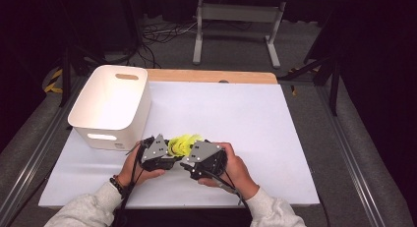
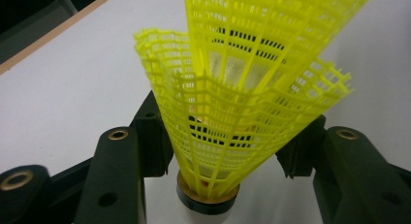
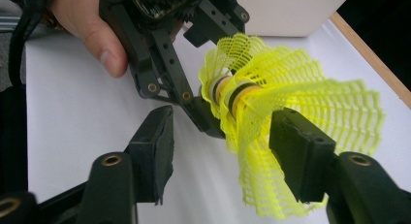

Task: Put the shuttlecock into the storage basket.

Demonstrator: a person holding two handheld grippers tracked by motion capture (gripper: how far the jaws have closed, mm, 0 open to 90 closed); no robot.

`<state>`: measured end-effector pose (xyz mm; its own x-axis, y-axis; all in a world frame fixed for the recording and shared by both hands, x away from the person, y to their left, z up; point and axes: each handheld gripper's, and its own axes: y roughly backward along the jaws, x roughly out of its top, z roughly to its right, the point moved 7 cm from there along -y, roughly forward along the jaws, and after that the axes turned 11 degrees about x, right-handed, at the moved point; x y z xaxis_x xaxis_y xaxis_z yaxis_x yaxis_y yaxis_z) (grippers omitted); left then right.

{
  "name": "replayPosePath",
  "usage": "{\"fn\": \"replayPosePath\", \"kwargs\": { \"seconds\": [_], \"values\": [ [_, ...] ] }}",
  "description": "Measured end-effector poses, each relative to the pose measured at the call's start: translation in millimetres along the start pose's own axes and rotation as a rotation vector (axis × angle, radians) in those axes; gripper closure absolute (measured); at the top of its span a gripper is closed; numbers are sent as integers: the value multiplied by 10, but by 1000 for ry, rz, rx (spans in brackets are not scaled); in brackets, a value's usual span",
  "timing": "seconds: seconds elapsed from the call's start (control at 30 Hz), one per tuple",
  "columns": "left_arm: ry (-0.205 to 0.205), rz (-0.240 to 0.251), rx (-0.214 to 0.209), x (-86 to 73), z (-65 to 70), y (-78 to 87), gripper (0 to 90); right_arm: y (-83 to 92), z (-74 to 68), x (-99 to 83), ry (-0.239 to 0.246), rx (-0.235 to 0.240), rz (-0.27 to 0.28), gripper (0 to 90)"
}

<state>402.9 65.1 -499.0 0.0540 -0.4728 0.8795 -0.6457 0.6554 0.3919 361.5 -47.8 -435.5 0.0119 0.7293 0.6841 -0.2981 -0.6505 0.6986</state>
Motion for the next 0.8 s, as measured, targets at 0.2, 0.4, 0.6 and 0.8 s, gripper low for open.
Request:
{"fn": "replayPosePath", "kwargs": {
  "seconds": [0.2, 0.4, 0.6, 0.8],
  "values": [
    [29, 11, 7, -15, -19, 16, 482, 76, 0, 11, 9, -21, 4, 341],
    [26, 10, 19, -47, -38, 30, 480, 214, 27, 43, 14, -53, 55, 299],
    [25, 14, 21, -57, -52, 40, 480, 298, 94, 3, -5, -91, 85, 246],
    [16, 8, 13, -67, -52, 54, 485, 446, 143, -26, -3, -135, 133, 223]
  ]
}}
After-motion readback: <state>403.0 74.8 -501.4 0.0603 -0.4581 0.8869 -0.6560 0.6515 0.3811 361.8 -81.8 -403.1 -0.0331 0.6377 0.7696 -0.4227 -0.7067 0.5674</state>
